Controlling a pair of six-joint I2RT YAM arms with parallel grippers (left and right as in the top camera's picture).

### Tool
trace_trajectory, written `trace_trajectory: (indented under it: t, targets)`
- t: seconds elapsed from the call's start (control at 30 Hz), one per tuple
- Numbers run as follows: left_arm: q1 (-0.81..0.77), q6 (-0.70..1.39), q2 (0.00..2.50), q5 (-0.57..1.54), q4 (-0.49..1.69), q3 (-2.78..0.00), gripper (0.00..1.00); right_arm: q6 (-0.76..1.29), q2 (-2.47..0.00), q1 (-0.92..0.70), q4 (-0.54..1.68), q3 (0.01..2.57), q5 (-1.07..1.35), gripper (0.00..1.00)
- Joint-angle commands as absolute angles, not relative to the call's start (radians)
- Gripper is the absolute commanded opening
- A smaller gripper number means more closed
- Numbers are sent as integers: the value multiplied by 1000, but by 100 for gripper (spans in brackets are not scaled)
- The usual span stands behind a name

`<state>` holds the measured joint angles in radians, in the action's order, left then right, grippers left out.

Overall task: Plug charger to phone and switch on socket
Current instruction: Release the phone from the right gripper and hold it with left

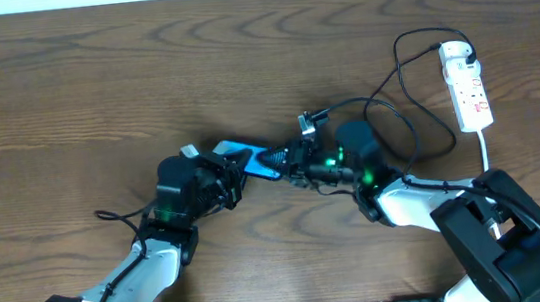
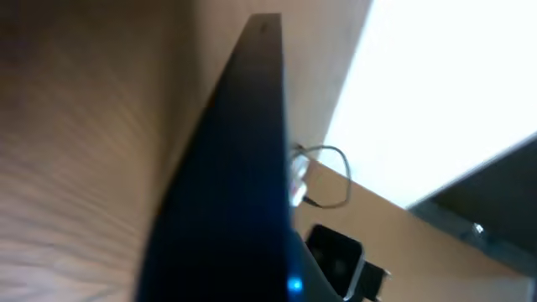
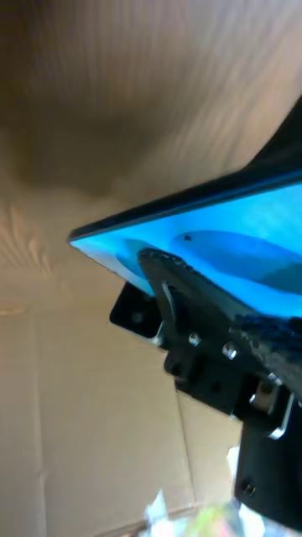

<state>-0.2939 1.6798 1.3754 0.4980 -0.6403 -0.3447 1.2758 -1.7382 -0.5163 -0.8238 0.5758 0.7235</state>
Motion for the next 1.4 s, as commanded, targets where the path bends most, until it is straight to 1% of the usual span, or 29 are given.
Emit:
trace_trajectory:
  t: [0.0,0.1,0.17,0.23,0.3,0.37,0.4,0.53,0.63,0.67,0.7,0.73,0.8,0.87,0.97,1.03,1.17,1.23,1.3,1.37]
  targets:
    - [-294,1656,1377,501,-585,-333,8,1019,-1726,-407,-820,591,680,41]
    - [-294,1692,1377,500,-584,-333,8,953,-1726,-324,-814,591,714,42]
    - [-291,1730,1377,481,-584,-333,8,942,-1711,-234,-812,591,764,42]
    - [-291,1775,1378,467,-585,-339,8,933,-1686,-199,-776,591,773,41]
    - [-291,1776,1379,457,-585,-355,8,876,-1640,-175,-700,591,760,40]
    - [-291,1775,1379,458,-587,-380,6,810,-1552,-161,-554,591,682,41]
    - [-291,1774,1379,458,-587,-390,8,778,-1496,-159,-466,591,622,41]
    - [-291,1744,1411,457,-587,-440,8,728,-1279,-159,-132,613,336,44]
    - [-291,1740,1466,492,-588,-473,8,654,-1136,-159,197,720,52,45]
    - [-291,1740,1480,509,-588,-482,8,645,-1127,-159,240,743,17,45]
    - [-292,1739,1503,535,-591,-498,7,616,-1121,-159,344,809,-62,46]
    - [-292,1717,1537,567,-620,-516,8,588,-1131,-159,432,882,-117,47]
    - [-292,1696,1581,609,-712,-524,8,556,-1200,-159,563,1037,-147,48]
    - [-292,1685,1585,622,-721,-524,8,554,-1252,-159,609,1101,-148,47]
    - [-292,1625,1585,669,-720,-524,8,548,-1419,-159,675,1208,-148,49]
    - [-292,1615,1585,702,-720,-524,8,565,-1547,-159,688,1251,-148,49]
    - [-294,1563,1585,720,-719,-524,8,572,-1738,-158,648,1283,-148,54]
    - [-294,1563,1585,719,-719,-524,8,572,-1839,-158,611,1287,-151,59]
    - [-294,1547,1585,719,-719,-524,8,571,-1916,-158,561,1287,-147,66]
    - [-294,1519,1585,719,-709,-524,7,572,-1969,-158,516,1287,-147,67]
